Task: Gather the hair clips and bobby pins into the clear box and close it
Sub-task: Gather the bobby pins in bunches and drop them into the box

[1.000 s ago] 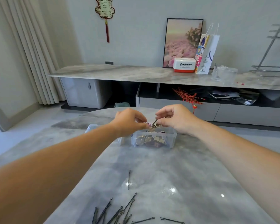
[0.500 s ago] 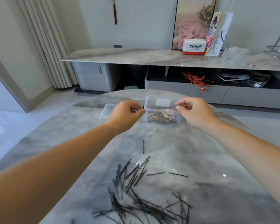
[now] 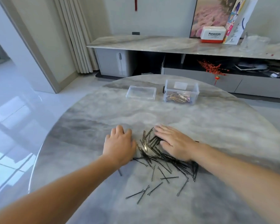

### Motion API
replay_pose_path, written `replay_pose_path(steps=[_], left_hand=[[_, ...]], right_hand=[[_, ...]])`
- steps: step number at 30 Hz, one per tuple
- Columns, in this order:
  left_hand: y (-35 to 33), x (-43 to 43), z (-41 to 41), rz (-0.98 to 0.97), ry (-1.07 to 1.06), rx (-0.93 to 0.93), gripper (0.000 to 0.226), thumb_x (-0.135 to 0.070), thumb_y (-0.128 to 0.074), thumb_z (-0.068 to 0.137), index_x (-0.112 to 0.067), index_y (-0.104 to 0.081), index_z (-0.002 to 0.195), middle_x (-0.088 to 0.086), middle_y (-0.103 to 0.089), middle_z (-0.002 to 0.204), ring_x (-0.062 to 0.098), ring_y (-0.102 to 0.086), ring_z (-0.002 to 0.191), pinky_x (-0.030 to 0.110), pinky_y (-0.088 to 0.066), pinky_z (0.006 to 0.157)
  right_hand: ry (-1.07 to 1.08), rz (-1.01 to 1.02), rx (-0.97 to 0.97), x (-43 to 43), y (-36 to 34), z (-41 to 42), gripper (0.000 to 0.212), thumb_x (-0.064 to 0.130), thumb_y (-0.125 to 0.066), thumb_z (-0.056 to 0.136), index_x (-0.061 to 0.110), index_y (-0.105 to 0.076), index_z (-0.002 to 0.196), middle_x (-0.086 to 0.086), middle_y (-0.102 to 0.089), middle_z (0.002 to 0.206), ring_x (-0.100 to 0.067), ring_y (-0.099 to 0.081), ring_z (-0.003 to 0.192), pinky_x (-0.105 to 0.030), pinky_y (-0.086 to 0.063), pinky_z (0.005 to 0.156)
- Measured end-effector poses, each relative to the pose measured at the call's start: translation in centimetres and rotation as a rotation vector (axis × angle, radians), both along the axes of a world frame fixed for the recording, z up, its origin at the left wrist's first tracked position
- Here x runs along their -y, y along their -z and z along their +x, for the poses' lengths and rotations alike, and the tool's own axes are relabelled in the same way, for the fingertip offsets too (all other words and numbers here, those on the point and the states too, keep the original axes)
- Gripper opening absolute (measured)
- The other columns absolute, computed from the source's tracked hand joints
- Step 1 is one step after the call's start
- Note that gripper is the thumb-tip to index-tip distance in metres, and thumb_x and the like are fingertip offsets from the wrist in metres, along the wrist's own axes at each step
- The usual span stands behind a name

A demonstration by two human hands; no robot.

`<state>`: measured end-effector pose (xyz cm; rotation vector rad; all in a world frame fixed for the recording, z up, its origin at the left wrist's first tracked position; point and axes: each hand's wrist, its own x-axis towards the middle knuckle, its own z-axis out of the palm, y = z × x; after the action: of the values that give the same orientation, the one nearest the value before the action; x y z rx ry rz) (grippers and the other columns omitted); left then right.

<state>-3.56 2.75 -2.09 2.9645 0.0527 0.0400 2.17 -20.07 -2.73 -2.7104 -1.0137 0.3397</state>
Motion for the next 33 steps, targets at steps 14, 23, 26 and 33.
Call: replay_pose_path(steps=[14,23,26,33], left_hand=[[-2.6,7.4,-3.2,-0.299,-0.084,-0.352,0.027,-0.008,-0.038,0.09,0.0,-0.047,0.115,0.021,-0.038,0.123,0.031,-0.039,0.09,0.035,-0.037,0.083],[-0.9,4.0,1.7,-0.34,0.106,-0.147,0.06,-0.007,-0.042,0.09,-0.014,-0.036,0.15,0.013,-0.026,0.16,0.032,-0.027,0.145,0.045,-0.028,0.118],[-1.0,4.1,2.8,-0.225,0.346,-0.285,0.065,-0.012,-0.04,0.096,-0.012,-0.018,0.157,0.009,-0.009,0.167,0.022,-0.005,0.154,0.034,-0.005,0.124],[-1.0,2.5,-2.0,-0.25,0.575,-0.312,0.072,-0.027,-0.042,0.086,-0.021,-0.026,0.157,-0.002,-0.021,0.165,0.014,-0.019,0.151,0.03,-0.016,0.123]], right_hand=[[0.615,0.1,-0.025,5.3,0.7,-7.5,0.057,0.039,-0.019,0.102,0.015,-0.016,0.153,-0.006,-0.004,0.164,-0.021,0.006,0.15,-0.035,0.004,0.121],[0.508,0.304,-0.215,2.5,-0.7,-10.8,0.056,0.031,-0.024,0.102,0.021,-0.006,0.155,0.001,0.004,0.163,-0.008,0.01,0.147,-0.021,0.007,0.112],[0.427,0.308,-0.225,2.2,-0.7,-11.8,0.056,0.024,-0.026,0.101,0.022,-0.009,0.154,0.005,0.002,0.163,-0.002,0.011,0.144,-0.021,0.006,0.113],[0.503,0.656,-0.36,4.6,-1.8,-10.8,0.045,0.016,-0.046,0.092,0.03,-0.046,0.134,0.011,-0.056,0.138,-0.002,-0.05,0.123,-0.034,-0.033,0.113]])
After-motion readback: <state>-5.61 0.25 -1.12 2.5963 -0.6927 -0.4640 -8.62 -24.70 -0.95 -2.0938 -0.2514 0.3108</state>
